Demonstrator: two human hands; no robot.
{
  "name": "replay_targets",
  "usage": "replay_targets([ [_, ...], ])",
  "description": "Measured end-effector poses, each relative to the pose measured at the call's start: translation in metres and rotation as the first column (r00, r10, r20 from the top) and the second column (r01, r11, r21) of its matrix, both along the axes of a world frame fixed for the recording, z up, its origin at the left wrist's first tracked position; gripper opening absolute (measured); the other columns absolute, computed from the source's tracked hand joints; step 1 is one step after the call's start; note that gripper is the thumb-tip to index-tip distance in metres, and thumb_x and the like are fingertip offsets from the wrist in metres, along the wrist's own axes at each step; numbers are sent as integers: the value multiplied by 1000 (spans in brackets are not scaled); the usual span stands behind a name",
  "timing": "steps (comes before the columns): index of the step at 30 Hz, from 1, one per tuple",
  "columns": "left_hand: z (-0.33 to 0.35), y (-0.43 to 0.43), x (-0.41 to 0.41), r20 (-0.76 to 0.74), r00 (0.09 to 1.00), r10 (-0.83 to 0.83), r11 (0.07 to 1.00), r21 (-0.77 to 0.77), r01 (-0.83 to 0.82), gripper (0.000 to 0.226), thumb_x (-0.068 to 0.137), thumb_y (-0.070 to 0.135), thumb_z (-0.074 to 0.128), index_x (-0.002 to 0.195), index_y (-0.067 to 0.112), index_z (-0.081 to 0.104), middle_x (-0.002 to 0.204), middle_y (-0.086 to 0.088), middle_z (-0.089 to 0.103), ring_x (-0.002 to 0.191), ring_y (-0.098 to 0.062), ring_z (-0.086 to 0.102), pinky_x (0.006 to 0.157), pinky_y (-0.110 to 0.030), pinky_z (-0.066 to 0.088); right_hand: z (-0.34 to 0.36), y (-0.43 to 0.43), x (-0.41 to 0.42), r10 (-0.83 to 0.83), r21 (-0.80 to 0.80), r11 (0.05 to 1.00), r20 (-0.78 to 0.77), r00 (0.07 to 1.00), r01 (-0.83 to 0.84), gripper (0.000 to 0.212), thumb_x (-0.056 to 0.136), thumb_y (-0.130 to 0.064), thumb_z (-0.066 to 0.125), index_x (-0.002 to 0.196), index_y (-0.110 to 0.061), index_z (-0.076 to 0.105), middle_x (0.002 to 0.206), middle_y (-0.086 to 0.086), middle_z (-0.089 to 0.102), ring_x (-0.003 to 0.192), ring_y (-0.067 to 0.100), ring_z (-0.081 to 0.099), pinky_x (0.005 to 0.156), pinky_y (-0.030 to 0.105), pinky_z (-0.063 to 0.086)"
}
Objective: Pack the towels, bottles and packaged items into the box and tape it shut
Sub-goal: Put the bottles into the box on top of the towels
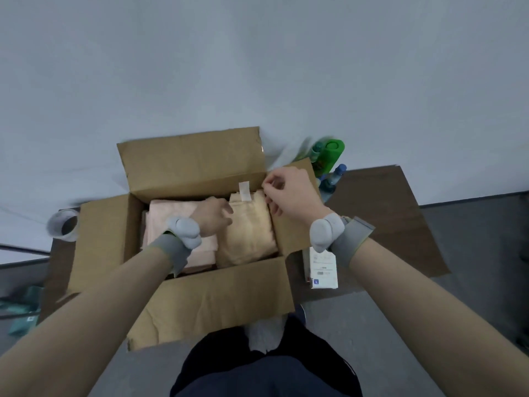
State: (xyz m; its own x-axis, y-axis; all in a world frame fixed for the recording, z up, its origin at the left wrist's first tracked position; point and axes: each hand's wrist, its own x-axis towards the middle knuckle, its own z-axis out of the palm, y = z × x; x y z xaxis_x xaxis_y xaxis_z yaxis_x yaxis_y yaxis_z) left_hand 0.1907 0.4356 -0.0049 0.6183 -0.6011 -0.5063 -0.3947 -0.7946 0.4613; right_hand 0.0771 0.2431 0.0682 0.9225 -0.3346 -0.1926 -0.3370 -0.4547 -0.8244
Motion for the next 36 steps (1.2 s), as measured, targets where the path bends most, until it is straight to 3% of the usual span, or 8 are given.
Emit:
replay_targets([
  [3, 16, -31, -22, 22, 966, 256, 949, -198, -247, 19, 98, 28, 61, 109, 15, 68, 107, 2, 67, 99, -20, 60, 81, -30, 44, 7, -33, -18, -124, 15, 992, 55, 991, 123, 14, 95, -17, 61, 84, -11, 68, 62, 6, 70, 44, 24, 67, 42, 31, 55],
  [6, 25, -64, -42, 16, 890, 456, 838, -343, -424, 15, 98, 30, 55, 95, 18, 64, 86, 9, 63, 83, -14, 57, 67, -27, 40, 3, -67, -40, -251, 65, 967, 92, 964, 245, 19, 93, -19, 62, 77, -9, 66, 56, 6, 65, 45, 18, 63, 42, 32, 51],
  [10, 36, -107, -64, 59, 836, 545, 767, -436, -470, 15, 102, 31, 52, 99, 17, 58, 88, 7, 61, 81, -11, 54, 63, -20, 33, -7, -120, -66, -291, 7, 957, 44, 956, 291, 26, 93, -24, 64, 71, -11, 67, 56, 7, 68, 47, 18, 61, 58, 42, 60],
  [13, 41, -129, -75, 31, 813, 582, 709, -510, -488, 17, 100, 34, 58, 103, 17, 54, 99, 1, 62, 87, -15, 58, 69, -24, 41, -18, -149, -78, -292, -54, 956, -46, 955, 289, 16, 89, -26, 67, 82, -12, 71, 74, 9, 74, 66, 31, 70, 75, 49, 62],
  [18, 43, -150, -93, 44, 845, 533, 758, -469, -454, 34, 93, 41, 69, 116, 23, 52, 114, 2, 55, 92, -7, 58, 71, -14, 42, -35, -182, -85, -296, -112, 953, -137, 945, 282, 24, 87, -21, 71, 108, -14, 63, 100, 10, 72, 84, 37, 73, 85, 48, 60],
  [23, 41, -151, -103, 101, 884, 456, 840, -376, -390, 47, 84, 30, 80, 121, 25, 52, 122, 4, 49, 106, -11, 54, 88, -24, 45, -46, -192, -71, -208, -78, 977, -151, 967, 198, 52, 89, -20, 76, 137, -15, 55, 113, 12, 68, 99, 39, 70, 91, 53, 58],
  [29, 44, -146, -107, 192, 927, 323, 931, -241, -274, 39, 83, 20, 77, 119, 14, 63, 119, 0, 54, 114, -23, 55, 97, -32, 47, -52, -194, -47, -58, -197, 980, -120, 991, 34, 52, 89, -25, 80, 137, -18, 62, 124, 14, 59, 115, 35, 60, 96, 38, 48],
  [36, 51, -140, -119, 189, 960, 206, 976, -111, -188, 41, 90, 19, 72, 130, 18, 63, 154, 1, 42, 139, -21, 39, 117, -34, 32, -63, -192, -38, -2, -214, 976, -183, 983, -38, 37, 93, -22, 76, 125, -7, 66, 123, 17, 67, 115, 37, 62, 94, 40, 48],
])
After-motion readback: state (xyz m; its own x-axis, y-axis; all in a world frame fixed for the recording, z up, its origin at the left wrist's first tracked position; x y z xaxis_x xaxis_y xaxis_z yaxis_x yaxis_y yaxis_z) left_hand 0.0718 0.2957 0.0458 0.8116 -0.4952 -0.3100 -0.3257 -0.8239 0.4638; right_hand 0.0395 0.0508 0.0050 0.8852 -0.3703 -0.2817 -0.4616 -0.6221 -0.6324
